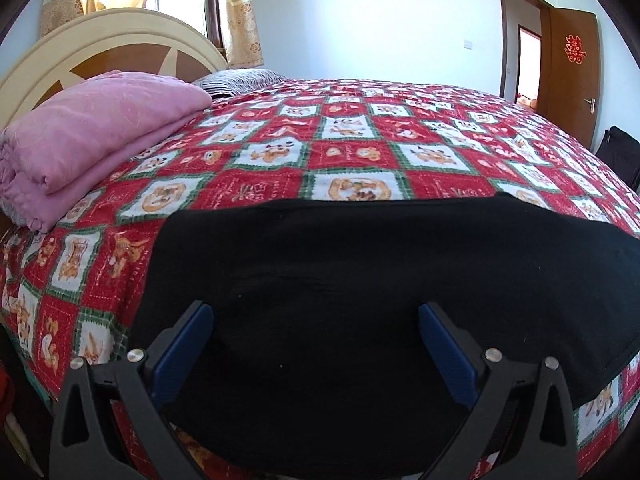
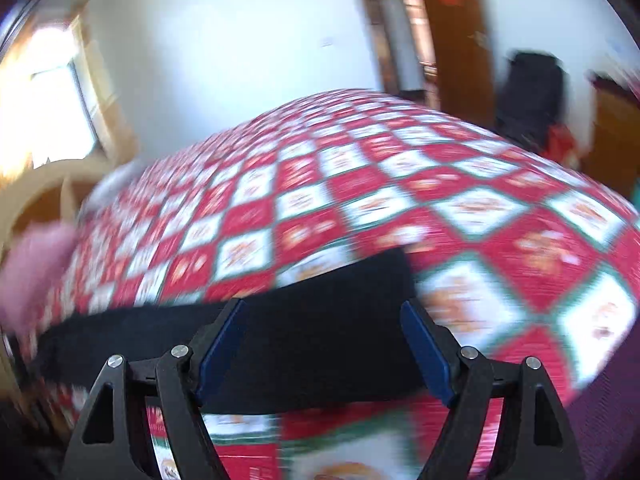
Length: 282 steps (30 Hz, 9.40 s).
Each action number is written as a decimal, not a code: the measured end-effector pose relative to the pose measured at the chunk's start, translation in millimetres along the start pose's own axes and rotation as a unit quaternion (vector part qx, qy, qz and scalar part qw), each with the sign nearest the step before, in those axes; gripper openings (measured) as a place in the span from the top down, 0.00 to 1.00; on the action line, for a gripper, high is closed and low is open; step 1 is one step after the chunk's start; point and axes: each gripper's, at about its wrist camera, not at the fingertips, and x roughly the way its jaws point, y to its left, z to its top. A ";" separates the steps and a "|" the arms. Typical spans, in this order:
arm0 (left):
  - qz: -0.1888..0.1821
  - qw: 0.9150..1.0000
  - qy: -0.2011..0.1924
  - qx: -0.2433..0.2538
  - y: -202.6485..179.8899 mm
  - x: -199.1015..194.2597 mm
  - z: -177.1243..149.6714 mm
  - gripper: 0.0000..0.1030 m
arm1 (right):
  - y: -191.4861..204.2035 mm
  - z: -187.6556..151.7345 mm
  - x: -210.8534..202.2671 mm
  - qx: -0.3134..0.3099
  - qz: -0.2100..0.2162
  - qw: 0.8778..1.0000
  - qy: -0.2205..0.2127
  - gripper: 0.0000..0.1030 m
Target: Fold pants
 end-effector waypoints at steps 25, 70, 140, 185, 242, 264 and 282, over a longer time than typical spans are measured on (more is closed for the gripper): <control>0.000 1.000 -0.011 -0.014 1.9 -2.6 -4.5 0.00 | -2.5 10.0 73.7 -0.006 0.027 0.993 0.113 0.87; -0.043 0.997 -0.062 0.015 -28.5 -41.8 16.9 0.00 | 339.1 -102.5 112.6 -0.234 0.275 0.909 0.208 0.29; -0.055 0.986 0.018 -0.154 118.8 14.0 5.1 0.16 | 313.8 -147.0 89.6 -0.310 0.192 0.925 0.108 0.31; -0.102 0.992 0.019 -0.074 77.0 -12.2 18.2 0.79 | 312.9 -157.7 91.8 -0.316 0.176 0.926 0.104 0.28; -0.316 0.923 -0.026 0.216 -314.2 -111.5 57.0 0.28 | 133.0 -57.6 81.8 -0.072 0.090 0.991 0.061 0.26; -0.157 0.985 -0.001 0.077 -215.1 -23.1 43.7 0.02 | 172.0 -81.8 88.7 -0.068 0.169 0.969 0.167 0.85; -0.160 0.984 0.017 0.084 -218.1 -16.5 32.0 0.02 | 237.0 -53.6 65.2 -0.175 0.195 0.964 0.044 0.45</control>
